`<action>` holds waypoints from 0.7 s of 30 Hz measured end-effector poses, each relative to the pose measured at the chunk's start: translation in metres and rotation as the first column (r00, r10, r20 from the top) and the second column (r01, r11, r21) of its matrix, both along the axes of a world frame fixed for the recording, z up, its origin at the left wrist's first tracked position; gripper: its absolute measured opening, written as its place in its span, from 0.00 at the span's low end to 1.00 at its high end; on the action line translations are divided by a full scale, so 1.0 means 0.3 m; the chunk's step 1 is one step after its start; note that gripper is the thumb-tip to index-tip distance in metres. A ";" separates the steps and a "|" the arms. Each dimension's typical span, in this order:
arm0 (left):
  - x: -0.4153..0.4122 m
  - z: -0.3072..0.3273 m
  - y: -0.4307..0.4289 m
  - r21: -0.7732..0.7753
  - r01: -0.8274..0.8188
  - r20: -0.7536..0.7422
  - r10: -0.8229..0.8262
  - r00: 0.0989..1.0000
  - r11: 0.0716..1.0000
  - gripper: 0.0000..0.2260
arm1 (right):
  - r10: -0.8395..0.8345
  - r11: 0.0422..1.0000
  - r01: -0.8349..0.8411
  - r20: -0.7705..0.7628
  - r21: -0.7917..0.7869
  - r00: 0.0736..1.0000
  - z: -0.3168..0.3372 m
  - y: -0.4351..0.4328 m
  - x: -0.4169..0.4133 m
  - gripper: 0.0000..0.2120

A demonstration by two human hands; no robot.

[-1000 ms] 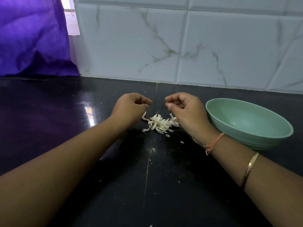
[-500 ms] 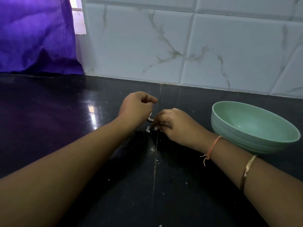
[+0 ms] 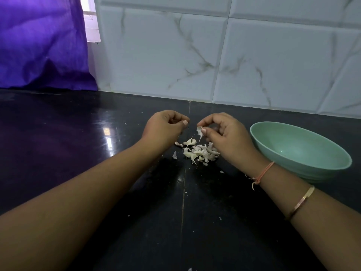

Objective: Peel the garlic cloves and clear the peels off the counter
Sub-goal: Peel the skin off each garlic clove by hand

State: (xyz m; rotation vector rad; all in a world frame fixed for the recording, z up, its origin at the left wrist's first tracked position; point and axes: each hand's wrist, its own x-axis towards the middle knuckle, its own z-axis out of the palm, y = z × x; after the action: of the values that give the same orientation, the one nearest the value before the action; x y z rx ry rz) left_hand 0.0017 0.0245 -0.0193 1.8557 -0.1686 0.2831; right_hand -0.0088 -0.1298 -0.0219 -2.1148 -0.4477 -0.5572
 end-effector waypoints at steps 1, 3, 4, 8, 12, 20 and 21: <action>-0.004 0.004 -0.003 -0.031 0.024 -0.016 -0.024 1.000 0.999 0.05 | 0.000 1.000 0.000 -0.013 0.027 1.000 0.000 -0.002 0.002 0.09; -0.014 0.011 -0.009 -0.104 0.088 -0.054 -0.094 0.994 0.991 0.03 | 0.005 0.996 -0.001 -0.046 0.084 0.999 0.001 -0.004 0.001 0.11; -0.020 0.013 -0.012 -0.136 0.127 -0.069 -0.137 0.988 0.983 0.01 | 0.010 0.993 -0.003 -0.057 0.114 0.998 0.002 -0.005 0.001 0.12; -0.031 0.012 -0.020 -0.198 0.216 -0.107 -0.240 0.965 0.956 0.06 | 0.079 0.975 -0.064 -0.064 0.211 0.995 0.012 -0.001 -0.011 0.10; -0.024 0.010 -0.021 -0.250 0.193 -0.112 -0.227 0.967 0.949 0.03 | 0.142 0.959 -0.115 -0.088 0.258 0.986 0.019 -0.001 -0.018 0.09; -0.019 0.006 -0.018 -0.299 0.151 -0.106 -0.190 0.976 0.942 0.02 | 0.122 0.926 -0.067 -0.125 0.372 0.985 0.017 0.001 -0.016 0.09; -0.019 0.006 -0.019 -0.301 0.152 -0.106 -0.191 0.976 0.941 0.02 | 0.121 0.933 -0.071 -0.123 0.352 0.985 0.017 0.001 -0.018 0.08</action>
State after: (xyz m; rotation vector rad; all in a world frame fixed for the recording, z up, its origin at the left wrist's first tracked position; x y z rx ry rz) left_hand -0.0040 0.0188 -0.0177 1.5489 -0.1850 0.0568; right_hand -0.0143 -0.1295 -0.0167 -1.7695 -0.3415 -0.3914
